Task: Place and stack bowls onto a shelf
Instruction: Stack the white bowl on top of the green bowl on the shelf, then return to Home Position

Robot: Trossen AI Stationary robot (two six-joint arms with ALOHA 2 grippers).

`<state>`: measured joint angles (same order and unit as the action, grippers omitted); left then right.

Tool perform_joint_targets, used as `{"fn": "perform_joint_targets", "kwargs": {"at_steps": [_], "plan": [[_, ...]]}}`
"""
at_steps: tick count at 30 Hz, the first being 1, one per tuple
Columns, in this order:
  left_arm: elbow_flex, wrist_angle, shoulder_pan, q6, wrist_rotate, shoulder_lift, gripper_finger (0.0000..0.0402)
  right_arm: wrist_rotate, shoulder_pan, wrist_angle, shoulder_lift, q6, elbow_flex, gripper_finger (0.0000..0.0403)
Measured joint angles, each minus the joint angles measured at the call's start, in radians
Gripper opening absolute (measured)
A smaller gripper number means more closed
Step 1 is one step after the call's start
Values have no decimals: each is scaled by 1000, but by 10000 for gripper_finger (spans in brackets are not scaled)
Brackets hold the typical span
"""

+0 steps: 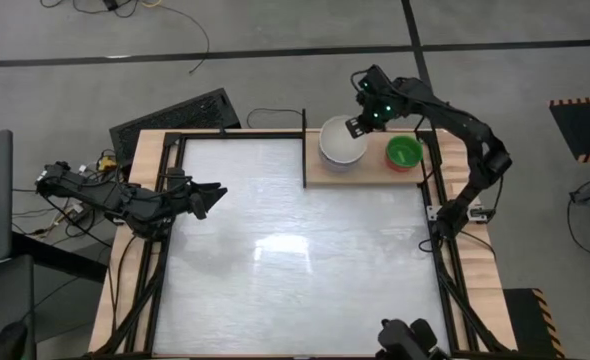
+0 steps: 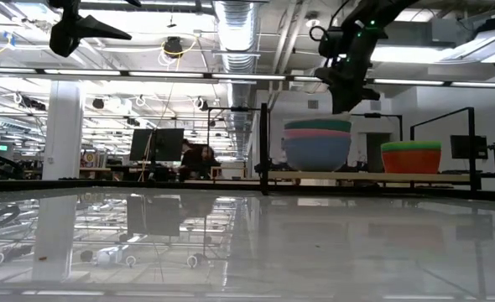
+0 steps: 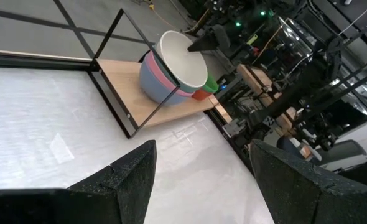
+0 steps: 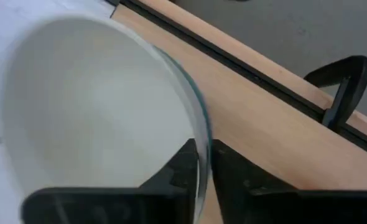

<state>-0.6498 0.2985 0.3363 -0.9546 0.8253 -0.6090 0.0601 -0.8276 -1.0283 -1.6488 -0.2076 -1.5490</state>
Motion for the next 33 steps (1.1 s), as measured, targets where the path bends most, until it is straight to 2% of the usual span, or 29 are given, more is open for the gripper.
{"fn": "perform_joint_targets", "kwargs": {"at_steps": [6, 11, 18, 26, 29, 33], "plan": [[0, 0, 0, -8, 2, 0, 245, 10, -10, 18, 64, 7, 0, 125], [0, -15, 0, -10, 2, 0, 245, 40, -24, 67, 161, 7, 0, 139], [0, -80, 0, 67, 3, 0, 245, 179, 13, 133, 417, 89, 0, 133], [0, 37, 0, 221, 44, 0, 245, 177, 122, 57, 734, 114, 0, 134], [0, 1, -1, 182, -2, 0, 245, 177, 158, 60, 849, 115, 32, 134], [0, -98, -16, 323, -61, 3, 245, 173, 184, 63, 1022, 106, 170, 134]]}}
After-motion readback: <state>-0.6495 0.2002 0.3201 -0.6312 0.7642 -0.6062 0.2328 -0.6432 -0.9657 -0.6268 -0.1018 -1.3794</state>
